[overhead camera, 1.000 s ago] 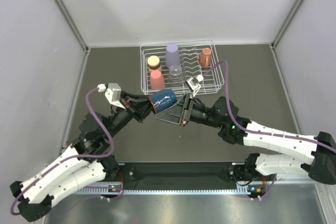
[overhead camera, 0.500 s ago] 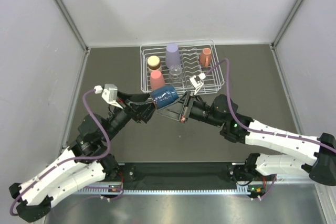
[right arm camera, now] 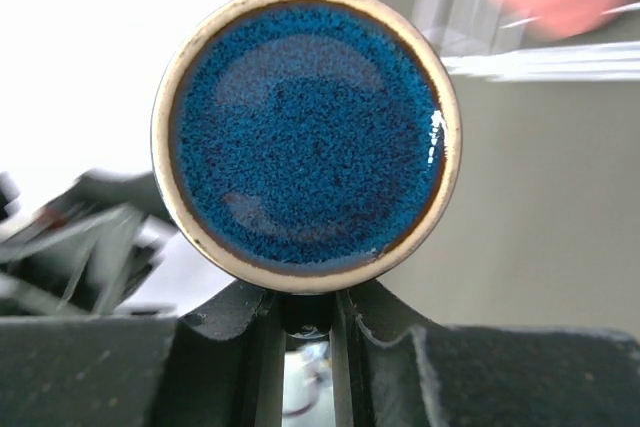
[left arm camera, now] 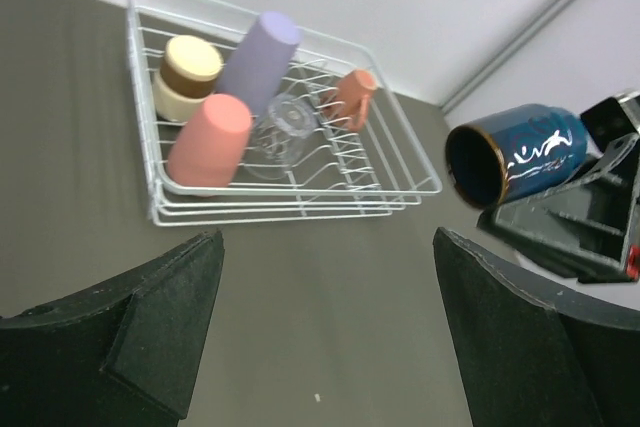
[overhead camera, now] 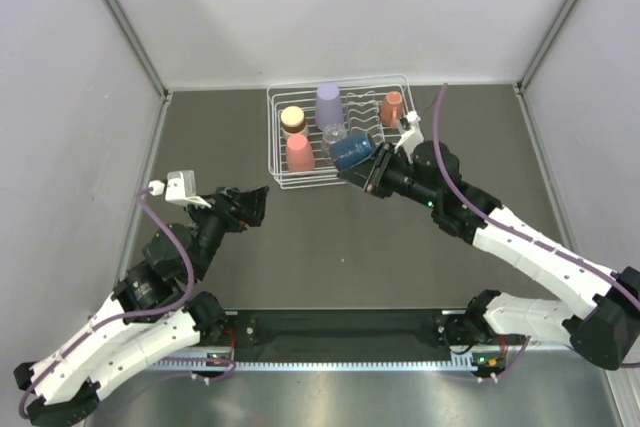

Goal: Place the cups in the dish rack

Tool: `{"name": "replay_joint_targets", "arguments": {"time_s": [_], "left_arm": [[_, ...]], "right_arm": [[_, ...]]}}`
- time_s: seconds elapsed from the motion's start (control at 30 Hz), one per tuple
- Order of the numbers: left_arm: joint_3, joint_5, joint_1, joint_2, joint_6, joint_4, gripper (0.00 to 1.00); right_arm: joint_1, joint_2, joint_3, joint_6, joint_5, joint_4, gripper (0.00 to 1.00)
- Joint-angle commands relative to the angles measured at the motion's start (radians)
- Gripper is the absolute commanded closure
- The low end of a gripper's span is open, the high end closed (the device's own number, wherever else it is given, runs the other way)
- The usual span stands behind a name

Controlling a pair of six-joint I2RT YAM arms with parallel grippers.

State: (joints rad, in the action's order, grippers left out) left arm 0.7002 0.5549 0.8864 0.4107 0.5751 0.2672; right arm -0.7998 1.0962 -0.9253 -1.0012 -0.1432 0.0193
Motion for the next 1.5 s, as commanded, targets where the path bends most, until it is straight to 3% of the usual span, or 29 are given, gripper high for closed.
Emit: {"name": "replay_joint_targets", "arguments": {"time_s": [0.0, 0.13, 0.3, 0.4, 0.73, 1.0, 1.47], "left_arm": [[0.044, 0.080, 0.003, -0.015, 0.002, 0.069, 0.10], [0.050, 0.066, 0.003, -0.013, 0.005, 0.089, 0.12], [0.033, -0.008, 0.005, -0.019, 0.095, 0.084, 0.11], [0.005, -0.073, 0.005, -0.015, 0.132, 0.053, 0.11], [-0.016, -0.156, 0.005, 0.050, 0.157, 0.001, 0.10], [-0.031, -0.150, 0.005, 0.054, 0.151, -0.014, 0.10], [-0.027, -0.142, 0.005, 0.083, 0.150, -0.013, 0.09]], "right_arm": [[0.083, 0.030, -0.115, 0.137, 0.022, 0.095, 1.00], [0.135, 0.119, -0.252, 0.321, 0.140, 0.272, 1.00], [0.172, 0.280, -0.406, 0.455, 0.359, 0.448, 1.00], [0.208, 0.362, -0.467, 0.507, 0.407, 0.510, 1.00], [0.341, 0.565, -0.612, 0.641, 0.399, 0.585, 1.00], [0.372, 0.718, -0.771, 0.693, 0.435, 0.711, 1.00], [0.379, 0.806, -0.751, 0.687, 0.436, 0.702, 1.00]]}}
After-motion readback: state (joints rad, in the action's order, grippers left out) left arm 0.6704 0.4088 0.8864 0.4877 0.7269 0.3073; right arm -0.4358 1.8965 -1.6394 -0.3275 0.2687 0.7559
